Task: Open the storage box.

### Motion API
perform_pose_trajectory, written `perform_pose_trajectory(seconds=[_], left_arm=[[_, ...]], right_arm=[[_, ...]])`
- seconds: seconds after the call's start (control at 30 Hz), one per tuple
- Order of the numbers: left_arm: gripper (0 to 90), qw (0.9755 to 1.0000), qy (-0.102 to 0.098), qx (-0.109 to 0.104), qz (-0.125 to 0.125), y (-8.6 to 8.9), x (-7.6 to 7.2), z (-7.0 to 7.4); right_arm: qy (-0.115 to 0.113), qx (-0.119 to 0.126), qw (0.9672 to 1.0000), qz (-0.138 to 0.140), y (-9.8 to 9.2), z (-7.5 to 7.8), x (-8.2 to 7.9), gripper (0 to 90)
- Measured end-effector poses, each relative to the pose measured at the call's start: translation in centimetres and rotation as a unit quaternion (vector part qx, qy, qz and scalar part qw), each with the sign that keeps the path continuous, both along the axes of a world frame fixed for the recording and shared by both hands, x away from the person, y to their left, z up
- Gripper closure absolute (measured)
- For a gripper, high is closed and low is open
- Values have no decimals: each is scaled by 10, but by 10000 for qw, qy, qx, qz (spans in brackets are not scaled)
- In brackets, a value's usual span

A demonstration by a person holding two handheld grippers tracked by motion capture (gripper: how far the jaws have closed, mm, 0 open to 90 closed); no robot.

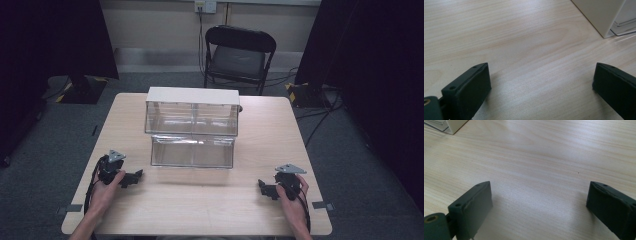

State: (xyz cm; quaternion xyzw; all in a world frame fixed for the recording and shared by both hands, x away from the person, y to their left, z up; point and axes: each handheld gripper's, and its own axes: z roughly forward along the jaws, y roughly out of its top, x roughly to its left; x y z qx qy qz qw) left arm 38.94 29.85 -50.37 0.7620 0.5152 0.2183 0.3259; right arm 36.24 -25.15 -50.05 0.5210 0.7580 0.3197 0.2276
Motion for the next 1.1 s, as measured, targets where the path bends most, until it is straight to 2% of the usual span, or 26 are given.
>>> perform_pose_trajectory(seconds=[0.37, 0.4, 0.43, 0.5, 0.57, 0.73, 0.93, 1.1], left_arm=[[12, 10000, 0, 4, 3, 0, 0, 0], [12, 10000, 1, 5, 2, 0, 0, 0], [12, 10000, 1, 5, 2, 0, 0, 0], [12, 10000, 1, -1, 0, 0, 0, 0], [12, 10000, 1, -1, 0, 0, 0, 0], [12, 10000, 1, 5, 2, 0, 0, 0], [12, 10000, 0, 1, 0, 0, 0, 0], [12, 10000, 0, -1, 1, 0, 0, 0]], right_arm=[[45, -21, 10000, -65, 0, 0, 1, 31], [62, -29, 10000, -52, 1, 1, 1, 77], [62, -29, 10000, -52, 1, 1, 1, 77], [-8, 40, 10000, -36, 3, 3, 0, 179], [14, 91, 10000, 30, 4, 5, 0, 136], [-131, 246, 9996, 61, 9, 11, -1, 148], [-224, 463, 9983, 283, 19, 23, -4, 143], [-258, 552, 9972, 425, 25, 27, -7, 141]])
